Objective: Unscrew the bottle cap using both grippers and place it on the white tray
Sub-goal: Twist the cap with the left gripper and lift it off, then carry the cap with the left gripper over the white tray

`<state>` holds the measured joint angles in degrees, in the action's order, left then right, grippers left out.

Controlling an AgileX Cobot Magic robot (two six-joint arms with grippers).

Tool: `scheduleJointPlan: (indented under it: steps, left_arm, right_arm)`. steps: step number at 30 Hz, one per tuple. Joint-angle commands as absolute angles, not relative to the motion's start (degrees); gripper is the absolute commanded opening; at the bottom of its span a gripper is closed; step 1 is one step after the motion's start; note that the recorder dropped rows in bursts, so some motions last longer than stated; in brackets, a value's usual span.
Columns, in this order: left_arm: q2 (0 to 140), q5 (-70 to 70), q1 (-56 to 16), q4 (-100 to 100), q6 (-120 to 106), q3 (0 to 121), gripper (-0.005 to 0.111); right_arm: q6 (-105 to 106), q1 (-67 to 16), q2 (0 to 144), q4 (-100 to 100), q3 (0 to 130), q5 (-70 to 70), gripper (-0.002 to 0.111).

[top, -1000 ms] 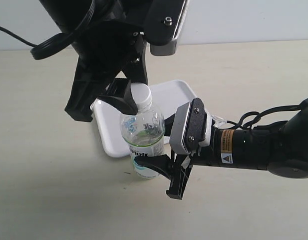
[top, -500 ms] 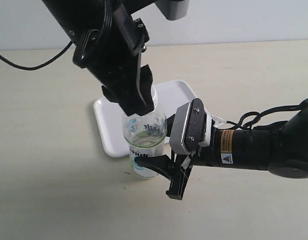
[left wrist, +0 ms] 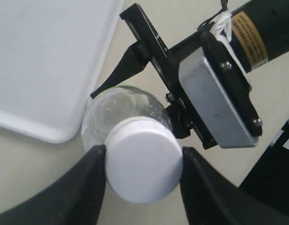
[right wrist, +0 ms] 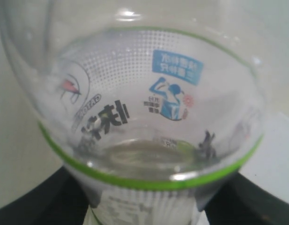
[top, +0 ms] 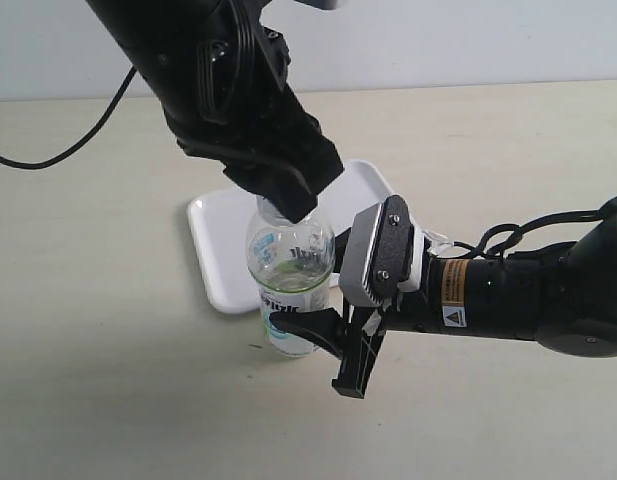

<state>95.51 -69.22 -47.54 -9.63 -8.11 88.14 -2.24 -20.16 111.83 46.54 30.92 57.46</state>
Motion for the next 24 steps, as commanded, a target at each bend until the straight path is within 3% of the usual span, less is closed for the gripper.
scheduleJointPlan:
  steps: [1, 16, 24]
  left_arm:
    - [95.2, -70.0, -48.0, -11.3, -8.2, 90.3, 0.0]
    - [93.6, -70.0, -47.8, -7.8, -13.5, 94.9, 0.0]
    - [91.2, -70.0, -39.8, -3.1, -19.5, 101.2, 0.0]
  right_arm:
    - [-1.7, -20.0, 112.0, 45.6, 30.8, 54.9, 0.0]
    - [-1.7, -20.0, 112.0, 45.6, 30.8, 54.9, 0.0]
    - [-1.7, -20.0, 112.0, 46.5, 30.8, 54.9, 0.0]
